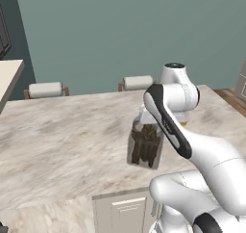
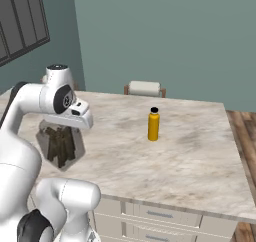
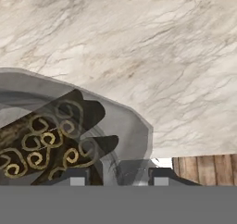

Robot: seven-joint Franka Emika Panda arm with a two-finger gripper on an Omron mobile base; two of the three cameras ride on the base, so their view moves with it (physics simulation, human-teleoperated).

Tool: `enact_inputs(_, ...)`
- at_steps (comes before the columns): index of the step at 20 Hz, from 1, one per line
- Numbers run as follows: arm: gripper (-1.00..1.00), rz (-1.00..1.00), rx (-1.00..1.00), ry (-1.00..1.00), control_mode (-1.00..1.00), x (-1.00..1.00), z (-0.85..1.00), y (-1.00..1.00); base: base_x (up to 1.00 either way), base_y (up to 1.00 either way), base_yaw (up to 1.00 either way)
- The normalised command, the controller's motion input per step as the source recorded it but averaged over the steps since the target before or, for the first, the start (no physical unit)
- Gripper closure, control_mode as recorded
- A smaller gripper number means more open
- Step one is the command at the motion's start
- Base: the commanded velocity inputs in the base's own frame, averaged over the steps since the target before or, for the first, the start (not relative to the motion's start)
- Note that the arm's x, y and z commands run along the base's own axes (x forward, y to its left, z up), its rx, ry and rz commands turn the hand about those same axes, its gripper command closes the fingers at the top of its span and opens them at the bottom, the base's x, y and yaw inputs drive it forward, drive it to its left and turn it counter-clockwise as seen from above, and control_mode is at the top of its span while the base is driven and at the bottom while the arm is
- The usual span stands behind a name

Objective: Pick the jar and jar from the dining table and place them in the open cabinet. Close the cabinet after placing the objects.

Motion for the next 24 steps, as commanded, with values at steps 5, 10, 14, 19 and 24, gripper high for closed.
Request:
enact_inputs(5, 1.00, -0.19, 0.00, 0.00, -1.00, -0.09, 0.26, -0.46, 0.00, 0.00, 0.00)
enact_inputs(10, 1.00, -0.22, 0.03, 0.00, -1.00, -0.21, 0.38, -0.52, 0.00, 0.00, 0.00)
enact_inputs(14, 1.00, -0.23, 0.05, 0.00, -1.00, -0.20, 0.53, -0.49, 0.00, 0.00, 0.00)
enact_inputs(19, 1.00, -0.22, 0.02, 0.00, -1.00, -0.21, 0.50, -0.39, 0.00, 0.00, 0.00)
enact_inputs(24, 1.00, -0.16, 0.00, 0.02, -1.00, -0.21, 0.41, -0.07, 0.00, 0.00, 0.00)
